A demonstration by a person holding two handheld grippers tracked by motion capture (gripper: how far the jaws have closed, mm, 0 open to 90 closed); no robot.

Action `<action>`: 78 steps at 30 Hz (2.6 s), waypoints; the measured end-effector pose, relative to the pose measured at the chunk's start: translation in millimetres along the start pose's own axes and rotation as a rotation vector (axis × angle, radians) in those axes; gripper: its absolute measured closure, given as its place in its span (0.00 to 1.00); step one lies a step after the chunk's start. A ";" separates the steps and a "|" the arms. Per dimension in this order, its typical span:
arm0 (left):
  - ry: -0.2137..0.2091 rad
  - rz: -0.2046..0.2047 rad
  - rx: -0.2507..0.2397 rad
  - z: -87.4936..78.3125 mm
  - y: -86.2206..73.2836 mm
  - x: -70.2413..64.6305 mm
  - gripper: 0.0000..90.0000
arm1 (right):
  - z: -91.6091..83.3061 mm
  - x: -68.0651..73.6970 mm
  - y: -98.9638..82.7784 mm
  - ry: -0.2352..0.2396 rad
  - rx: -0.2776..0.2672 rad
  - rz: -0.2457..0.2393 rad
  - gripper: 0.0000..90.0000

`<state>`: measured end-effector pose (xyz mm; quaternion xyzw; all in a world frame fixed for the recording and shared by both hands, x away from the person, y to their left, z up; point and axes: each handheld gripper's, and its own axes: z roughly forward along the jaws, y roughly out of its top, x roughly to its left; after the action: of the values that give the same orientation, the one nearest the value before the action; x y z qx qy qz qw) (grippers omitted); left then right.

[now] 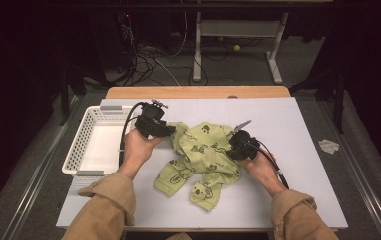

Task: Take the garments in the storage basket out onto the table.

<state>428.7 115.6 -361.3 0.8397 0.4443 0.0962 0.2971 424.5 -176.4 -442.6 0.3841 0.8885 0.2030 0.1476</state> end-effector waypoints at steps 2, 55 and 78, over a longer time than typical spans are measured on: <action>-0.010 0.007 0.017 9.8 2.7 -2.4 0.57 | 0.3 -0.5 1.0 0.026 0.010 -0.001 0.90; -0.011 -0.035 0.095 56.1 -5.8 5.3 0.77 | -14.7 -14.1 -3.6 0.002 0.014 -0.027 0.89; -0.022 0.020 0.279 103.5 10.0 0.2 0.72 | 7.7 -12.9 16.4 0.010 0.038 0.006 0.95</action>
<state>479.8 68.7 -438.8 0.8783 0.4415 0.0273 0.1812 446.4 -174.0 -440.2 0.3883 0.8918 0.1885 0.1355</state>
